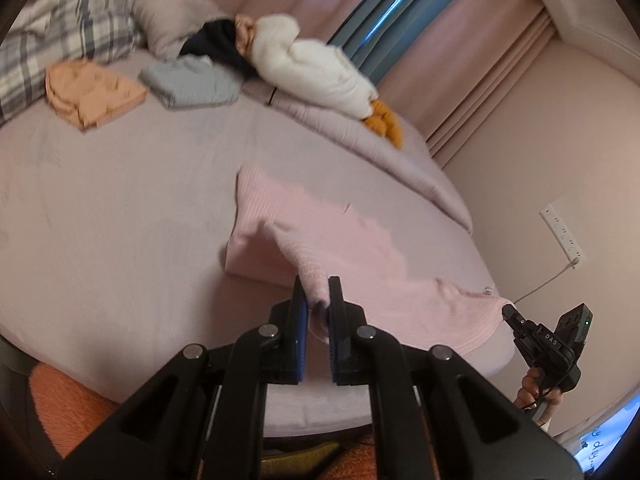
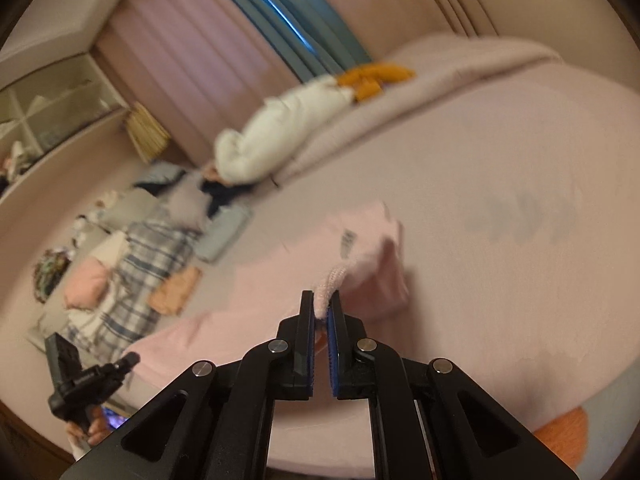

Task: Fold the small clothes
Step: 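Grasp the sweater hem with the right tool and fold it toward the collar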

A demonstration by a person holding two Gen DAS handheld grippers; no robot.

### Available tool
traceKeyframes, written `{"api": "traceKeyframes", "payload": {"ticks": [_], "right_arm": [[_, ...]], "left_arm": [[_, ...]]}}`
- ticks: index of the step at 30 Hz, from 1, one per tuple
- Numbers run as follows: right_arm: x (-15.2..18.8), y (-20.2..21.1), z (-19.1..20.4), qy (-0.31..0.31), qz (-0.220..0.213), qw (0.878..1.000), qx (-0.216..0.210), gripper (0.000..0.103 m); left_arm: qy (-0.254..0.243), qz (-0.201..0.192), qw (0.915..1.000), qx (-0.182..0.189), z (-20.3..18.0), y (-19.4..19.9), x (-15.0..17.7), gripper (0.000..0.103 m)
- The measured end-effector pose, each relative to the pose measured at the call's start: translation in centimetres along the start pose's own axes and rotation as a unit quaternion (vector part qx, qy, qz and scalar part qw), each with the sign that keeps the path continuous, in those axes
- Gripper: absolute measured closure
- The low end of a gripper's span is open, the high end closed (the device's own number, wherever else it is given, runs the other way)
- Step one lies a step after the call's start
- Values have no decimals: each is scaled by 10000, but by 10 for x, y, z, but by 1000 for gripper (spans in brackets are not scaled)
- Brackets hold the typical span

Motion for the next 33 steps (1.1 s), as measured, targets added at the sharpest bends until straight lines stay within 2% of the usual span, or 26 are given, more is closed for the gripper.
{"api": "traceKeyframes", "payload": {"ticks": [3,9,17,33], "right_arm": [[-8,13,15,138,-239,9996,-64,96],[-3,26,28,277,-385,9989,65,96],[4,26,24,83,-299,9995,85,96],[-17,5,22,160,-338,9985,394,96]], "left_arm": [[-62,-81,9999,52,-8,17,0,95],[-237,-84,9997,-19,-10,37,10,95],[101,28,9999,-59,3,30,7,95],[-40,-137,9999,-74,-7,11,-27,95]]}}
Point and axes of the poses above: each gripper's, at about its wrist camera, not at the fingertips, and y roughly against the way its jaws point, z to its left, x to its underside, the point moved 7 cm from there along -y, roughly the way its jaws point, and after that the axes turned 13 degrees about y, right-handed, at the moved point
